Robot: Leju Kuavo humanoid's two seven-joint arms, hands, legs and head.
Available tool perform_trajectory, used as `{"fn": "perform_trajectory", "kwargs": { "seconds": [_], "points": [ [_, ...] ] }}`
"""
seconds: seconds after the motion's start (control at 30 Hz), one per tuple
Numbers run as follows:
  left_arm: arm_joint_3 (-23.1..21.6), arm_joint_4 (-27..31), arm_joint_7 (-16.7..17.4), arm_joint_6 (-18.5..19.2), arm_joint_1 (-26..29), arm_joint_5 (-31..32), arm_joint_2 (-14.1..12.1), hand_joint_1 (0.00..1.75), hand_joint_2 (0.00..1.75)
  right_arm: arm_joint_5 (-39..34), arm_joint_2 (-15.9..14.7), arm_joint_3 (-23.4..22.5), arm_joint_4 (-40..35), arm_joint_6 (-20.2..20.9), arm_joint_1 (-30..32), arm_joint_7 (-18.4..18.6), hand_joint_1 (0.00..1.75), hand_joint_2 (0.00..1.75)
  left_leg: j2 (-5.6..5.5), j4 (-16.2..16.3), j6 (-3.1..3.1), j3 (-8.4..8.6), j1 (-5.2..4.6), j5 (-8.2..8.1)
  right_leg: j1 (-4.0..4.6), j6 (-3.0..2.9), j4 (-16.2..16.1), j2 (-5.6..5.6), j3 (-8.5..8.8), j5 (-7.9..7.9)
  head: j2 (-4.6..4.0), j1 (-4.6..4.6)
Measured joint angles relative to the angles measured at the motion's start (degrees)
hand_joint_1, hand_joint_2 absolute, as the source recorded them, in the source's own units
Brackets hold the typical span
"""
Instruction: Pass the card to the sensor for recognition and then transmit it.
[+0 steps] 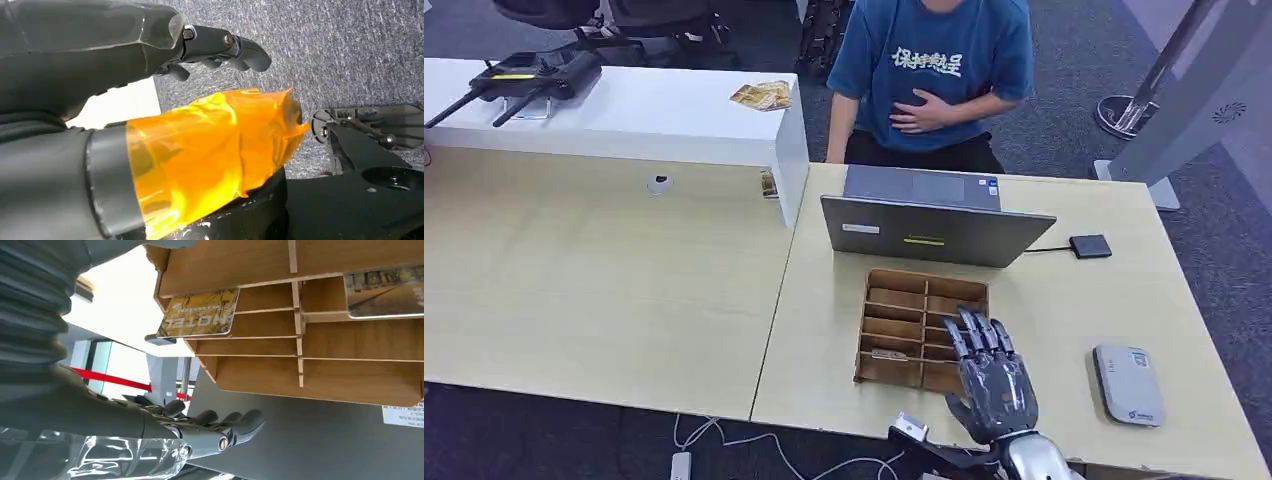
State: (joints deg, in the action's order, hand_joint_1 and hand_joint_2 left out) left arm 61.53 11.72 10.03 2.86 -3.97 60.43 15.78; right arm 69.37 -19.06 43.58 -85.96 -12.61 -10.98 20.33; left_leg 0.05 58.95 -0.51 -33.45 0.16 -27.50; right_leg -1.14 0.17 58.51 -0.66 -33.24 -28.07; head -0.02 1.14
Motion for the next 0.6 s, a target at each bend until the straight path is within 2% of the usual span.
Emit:
{"fn": "perform_trajectory", "kwargs": {
  "seconds": [0.27, 0.6],
  "points": [
    [0.1, 0.0, 0.0, 0.0, 0.0, -0.3, 0.0, 0.00, 0.00, -0.6, -0.1, 0.9, 0.0, -0.3, 0.3, 1.3, 0.00, 1.75, 0.00, 0.0, 0.00, 0.01, 0.00, 0.00, 0.00, 0.00, 0.0, 0.00, -0.01, 0.00, 0.00, 0.00],
    [1.0, 0.0, -0.1, -0.1, 0.0, -0.3, 0.0, 0.00, 0.00, -0.8, -2.4, 0.6, -3.0, 1.5, 0.6, 2.1, 0.00, 1.75, 0.00, 0.0, 0.00, 0.00, 0.00, 0.00, 0.00, 0.00, 0.0, 0.00, 0.00, 0.00, 0.00, 0.00]
  ]
}}
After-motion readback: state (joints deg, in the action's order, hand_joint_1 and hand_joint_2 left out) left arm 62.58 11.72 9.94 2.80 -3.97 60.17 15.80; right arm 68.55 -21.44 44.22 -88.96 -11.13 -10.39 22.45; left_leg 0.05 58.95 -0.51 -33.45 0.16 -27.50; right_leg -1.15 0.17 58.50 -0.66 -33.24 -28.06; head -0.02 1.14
